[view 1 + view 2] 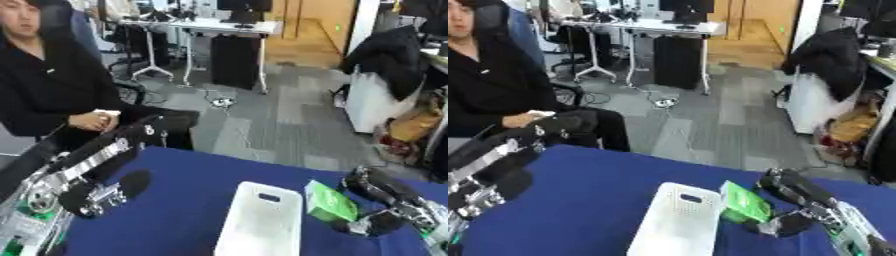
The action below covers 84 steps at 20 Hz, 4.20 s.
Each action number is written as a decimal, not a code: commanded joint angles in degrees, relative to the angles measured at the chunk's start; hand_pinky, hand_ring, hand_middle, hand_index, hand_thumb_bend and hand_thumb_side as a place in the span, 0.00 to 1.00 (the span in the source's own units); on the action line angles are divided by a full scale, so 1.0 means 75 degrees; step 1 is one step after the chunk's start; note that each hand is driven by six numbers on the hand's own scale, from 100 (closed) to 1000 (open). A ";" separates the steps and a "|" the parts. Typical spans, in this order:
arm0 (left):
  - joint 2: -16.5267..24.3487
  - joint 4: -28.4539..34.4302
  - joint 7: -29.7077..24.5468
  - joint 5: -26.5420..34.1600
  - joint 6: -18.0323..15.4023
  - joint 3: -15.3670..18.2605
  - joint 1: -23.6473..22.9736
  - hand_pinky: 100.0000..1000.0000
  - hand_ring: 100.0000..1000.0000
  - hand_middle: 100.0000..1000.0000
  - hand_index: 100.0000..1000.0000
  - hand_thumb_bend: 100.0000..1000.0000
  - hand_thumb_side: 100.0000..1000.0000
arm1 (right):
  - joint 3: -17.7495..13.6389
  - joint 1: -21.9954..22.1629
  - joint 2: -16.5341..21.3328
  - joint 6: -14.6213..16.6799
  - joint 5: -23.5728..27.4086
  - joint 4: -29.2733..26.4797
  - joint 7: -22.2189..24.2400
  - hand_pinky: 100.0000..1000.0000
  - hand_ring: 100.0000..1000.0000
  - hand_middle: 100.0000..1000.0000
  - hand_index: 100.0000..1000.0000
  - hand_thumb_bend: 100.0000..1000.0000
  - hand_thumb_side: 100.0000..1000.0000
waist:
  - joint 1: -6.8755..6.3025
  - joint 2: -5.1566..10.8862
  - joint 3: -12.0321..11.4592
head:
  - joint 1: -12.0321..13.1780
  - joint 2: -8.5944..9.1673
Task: Pick up objects on the table and place them in the box.
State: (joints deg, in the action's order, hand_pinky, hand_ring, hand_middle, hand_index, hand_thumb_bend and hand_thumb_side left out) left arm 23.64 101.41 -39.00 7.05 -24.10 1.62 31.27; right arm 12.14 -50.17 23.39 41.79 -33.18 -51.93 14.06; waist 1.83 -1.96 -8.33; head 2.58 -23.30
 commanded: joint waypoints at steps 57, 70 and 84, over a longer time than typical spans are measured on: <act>-0.0349 0.0385 -0.1729 0.0239 -0.1415 -0.0147 0.0488 0.99 1.00 1.00 1.00 0.00 0.85 | 0.0588 -0.0977 -0.1371 0.0626 0.2400 0.0099 0.3395 0.08 0.40 0.49 0.76 0.45 1.00 | 0.0075 0.0113 -0.0403 | -0.0592 0.0251; -0.0315 0.0382 -0.1729 0.0223 -0.1391 -0.0079 0.0461 0.99 1.00 1.00 1.00 0.00 0.85 | 0.0303 -0.0785 -0.1198 0.0435 0.1655 0.0193 0.3123 0.69 0.74 0.80 0.95 0.37 1.00 | 0.0073 0.0123 -0.0365 | -0.0489 0.0262; 0.0119 0.0231 -0.1722 0.0071 -0.1522 0.0221 0.0179 0.99 1.00 1.00 1.00 0.00 0.86 | -0.0238 0.1871 -0.0087 -0.1971 0.5115 -0.4199 0.0126 0.17 0.33 0.40 0.59 0.06 1.00 | -0.0017 0.0126 0.0126 | -0.0722 0.2606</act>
State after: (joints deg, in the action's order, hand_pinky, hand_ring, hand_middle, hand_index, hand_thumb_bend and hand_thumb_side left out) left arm 22.88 102.77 -39.94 7.96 -23.16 2.39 31.95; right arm 11.12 -35.60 21.49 29.46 1.43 -77.73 16.49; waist 1.81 -1.84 -7.08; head -3.02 -5.97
